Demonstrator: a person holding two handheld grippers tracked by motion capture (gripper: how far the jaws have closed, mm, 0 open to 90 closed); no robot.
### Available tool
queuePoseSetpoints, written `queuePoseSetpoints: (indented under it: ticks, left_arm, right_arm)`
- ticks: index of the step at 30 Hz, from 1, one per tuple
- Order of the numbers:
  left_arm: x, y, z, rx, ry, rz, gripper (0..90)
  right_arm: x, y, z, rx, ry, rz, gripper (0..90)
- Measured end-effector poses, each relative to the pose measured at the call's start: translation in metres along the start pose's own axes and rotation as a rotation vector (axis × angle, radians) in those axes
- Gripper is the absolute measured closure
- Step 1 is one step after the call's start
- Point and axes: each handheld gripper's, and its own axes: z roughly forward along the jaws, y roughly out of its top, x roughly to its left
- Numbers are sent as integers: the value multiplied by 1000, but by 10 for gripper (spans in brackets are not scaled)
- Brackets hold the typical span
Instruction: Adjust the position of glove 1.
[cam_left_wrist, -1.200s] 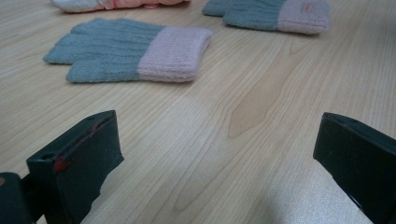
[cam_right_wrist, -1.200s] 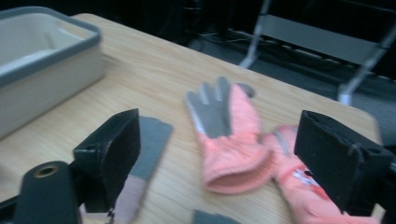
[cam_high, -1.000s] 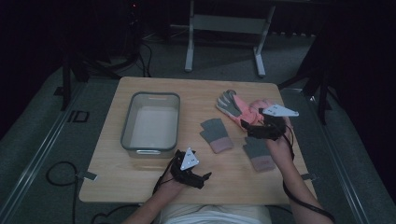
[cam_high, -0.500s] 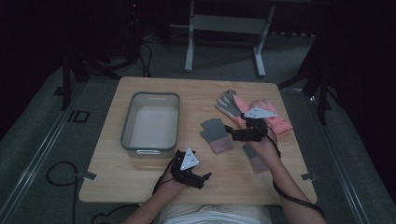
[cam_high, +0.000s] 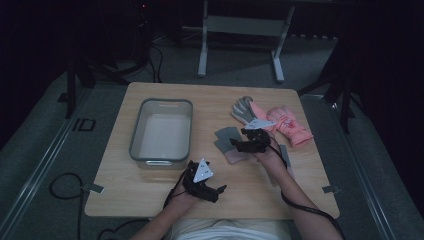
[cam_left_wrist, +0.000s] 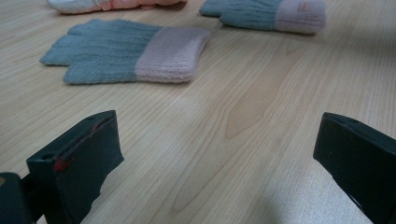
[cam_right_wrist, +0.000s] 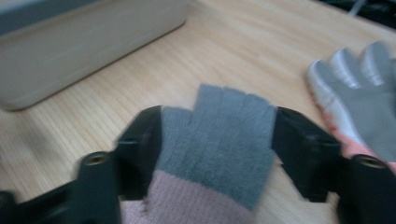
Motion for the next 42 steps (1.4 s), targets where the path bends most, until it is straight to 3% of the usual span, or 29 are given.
queuePoseSetpoints:
  ticks: [7,15,23,27,29,30,33,35,36,40,42]
  left_arm:
    - [0,0,0,0,-3,0,3]
    - [1,0,-1,-1,-6,-2,3]
    - [2,0,-1,-4,-9,-10,4]
    - [1,0,-1,-3,-7,-4,3]
    - [1,0,-1,-3,-7,-4,3]
    - [1,0,-1,-4,-9,-5,3]
    - [1,0,-1,-6,-13,-7,3]
    - [1,0,-1,-6,-13,-7,3]
    - [1,0,-1,-4,-11,-1,3]
    - [0,0,0,-4,-9,1,3]
    - [1,0,0,-3,-10,4,3]
  right_arm:
    - [-4,-2,25,60,33,8,489]
    - [-13,-11,51,146,2,15,620]
    - [-16,-14,57,169,25,16,694]
    - [-9,-12,58,183,-15,-12,799]
    - [-8,-11,58,185,-20,-16,799]
    - [-4,-9,58,200,-29,-24,849]
    - [-2,-3,54,207,-19,27,857]
    - [0,-1,50,205,-33,31,857]
    - [4,6,37,167,-32,96,859]
    - [11,14,17,137,-60,136,859]
    - [18,17,-1,113,-97,167,859]
